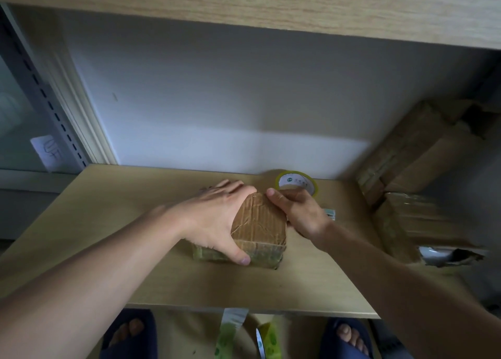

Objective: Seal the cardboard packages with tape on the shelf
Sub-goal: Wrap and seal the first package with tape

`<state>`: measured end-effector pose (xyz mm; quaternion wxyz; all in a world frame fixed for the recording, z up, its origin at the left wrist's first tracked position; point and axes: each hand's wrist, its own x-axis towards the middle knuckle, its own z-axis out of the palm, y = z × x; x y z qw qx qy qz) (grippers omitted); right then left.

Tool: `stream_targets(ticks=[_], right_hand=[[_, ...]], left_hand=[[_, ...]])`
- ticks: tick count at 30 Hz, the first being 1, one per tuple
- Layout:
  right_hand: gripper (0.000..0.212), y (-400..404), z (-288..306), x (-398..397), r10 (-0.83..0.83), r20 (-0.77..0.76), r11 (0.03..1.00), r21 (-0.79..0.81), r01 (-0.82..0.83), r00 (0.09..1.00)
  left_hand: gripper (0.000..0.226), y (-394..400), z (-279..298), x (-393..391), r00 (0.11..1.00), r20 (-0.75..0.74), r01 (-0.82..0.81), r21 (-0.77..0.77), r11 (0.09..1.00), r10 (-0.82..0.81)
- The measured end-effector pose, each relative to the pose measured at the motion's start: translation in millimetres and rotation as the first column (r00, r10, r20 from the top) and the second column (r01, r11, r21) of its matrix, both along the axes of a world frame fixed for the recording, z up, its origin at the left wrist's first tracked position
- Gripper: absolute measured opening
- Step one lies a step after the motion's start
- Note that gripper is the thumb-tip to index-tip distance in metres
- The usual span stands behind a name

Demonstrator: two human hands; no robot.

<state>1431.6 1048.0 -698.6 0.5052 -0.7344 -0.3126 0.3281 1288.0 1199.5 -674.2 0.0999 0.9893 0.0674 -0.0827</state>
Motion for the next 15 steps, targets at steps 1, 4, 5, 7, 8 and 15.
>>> stream_targets(ticks=[1, 4, 5, 7, 8, 15], right_hand=[[0.025, -1, -1, -1, 0.032, -0.055, 0.999, 0.002, -0.032, 0.998], [0.031, -6, -2, 1, 0.121, -0.072, 0.993, 0.021, -0.12, 0.99], [0.04, -7, -3, 3, 0.143, -0.051, 0.99, 0.013, -0.142, 0.988], [0.064, -12, -2, 5, 0.169, 0.012, 0.985, -0.035, -0.169, 0.985], [0.076, -15, -1, 4, 0.184, 0.04, 0.982, -0.058, -0.182, 0.982], [0.114, -21, 2, -7, 0.298, 0.089, 0.947, -0.15, -0.283, 0.95]], left_hand=[[0.128, 1, 0, 0, 1.0, 0.003, 0.005, -0.002, 1.0, -0.005], [0.126, 4, -2, -1, 1.0, 0.018, 0.017, -0.012, 1.0, -0.017], [0.126, 4, -2, -2, 1.0, 0.021, 0.018, -0.014, 1.0, -0.017], [0.124, 3, -3, -2, 0.999, 0.028, 0.016, -0.016, 1.0, -0.015], [0.122, 3, -3, -2, 0.999, 0.034, 0.013, -0.018, 1.0, -0.013], [0.119, 1, -3, -3, 0.998, 0.061, 0.022, -0.016, 1.0, -0.021]])
